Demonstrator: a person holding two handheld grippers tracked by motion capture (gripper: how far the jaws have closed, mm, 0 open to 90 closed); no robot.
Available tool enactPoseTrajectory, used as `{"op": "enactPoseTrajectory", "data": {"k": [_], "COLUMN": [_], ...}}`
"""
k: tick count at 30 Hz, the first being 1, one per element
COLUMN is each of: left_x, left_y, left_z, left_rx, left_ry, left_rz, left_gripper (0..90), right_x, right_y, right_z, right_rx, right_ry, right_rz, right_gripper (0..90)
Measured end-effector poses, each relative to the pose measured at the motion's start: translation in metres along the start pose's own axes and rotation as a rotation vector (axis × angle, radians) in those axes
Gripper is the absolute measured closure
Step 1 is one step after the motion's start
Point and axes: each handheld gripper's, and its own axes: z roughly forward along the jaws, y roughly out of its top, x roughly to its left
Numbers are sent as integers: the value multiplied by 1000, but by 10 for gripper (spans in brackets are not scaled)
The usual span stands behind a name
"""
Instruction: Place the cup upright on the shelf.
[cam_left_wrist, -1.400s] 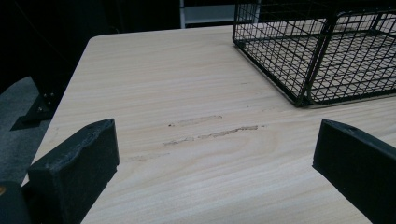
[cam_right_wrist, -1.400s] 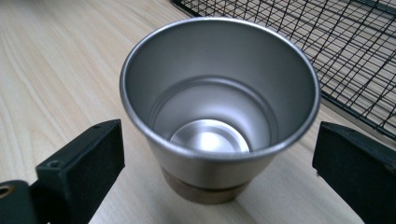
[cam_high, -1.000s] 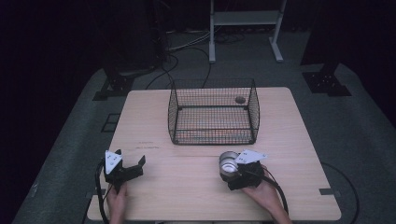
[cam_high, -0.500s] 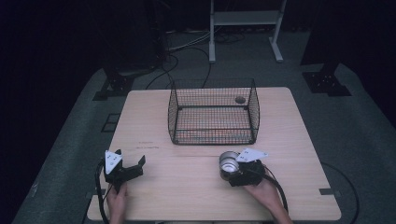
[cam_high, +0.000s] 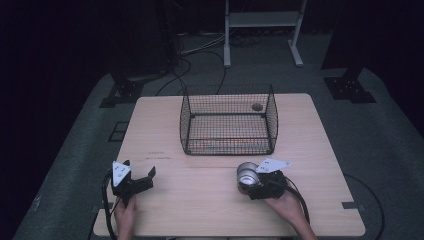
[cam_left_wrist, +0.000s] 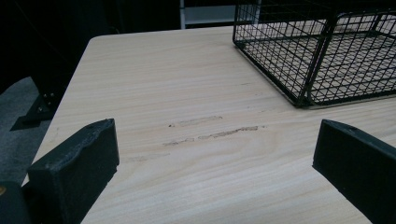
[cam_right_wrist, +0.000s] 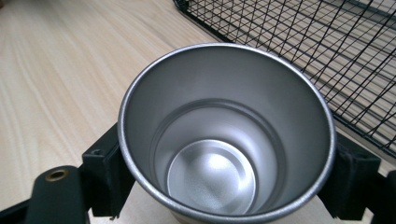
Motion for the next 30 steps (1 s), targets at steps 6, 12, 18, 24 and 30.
{"op": "enactPoseTrajectory", "data": {"k": [6, 12, 18, 24, 30], "left_x": [0, 0, 0, 0, 0], "left_y": [0, 0, 0, 0, 0], "left_z": [0, 0, 0, 0, 0], "left_rx": [0, 0, 0, 1, 1], "left_ry": [0, 1, 1, 0, 0], "left_rz": [1, 3, 3, 1, 1], "left_gripper": [0, 0, 0, 0, 0], "right_x": [-6, -10, -14, -19, -23], "right_y": [4, 8, 13, 19, 27], "right_z": [-9, -17, -25, -31, -40], "right_rx": [-14, -19, -25, -28, -36], "right_ry": [19, 28, 42, 63, 74], "right_rz": [12, 16, 22, 27, 23], "right_gripper": [181, 181, 181, 181, 181]}}
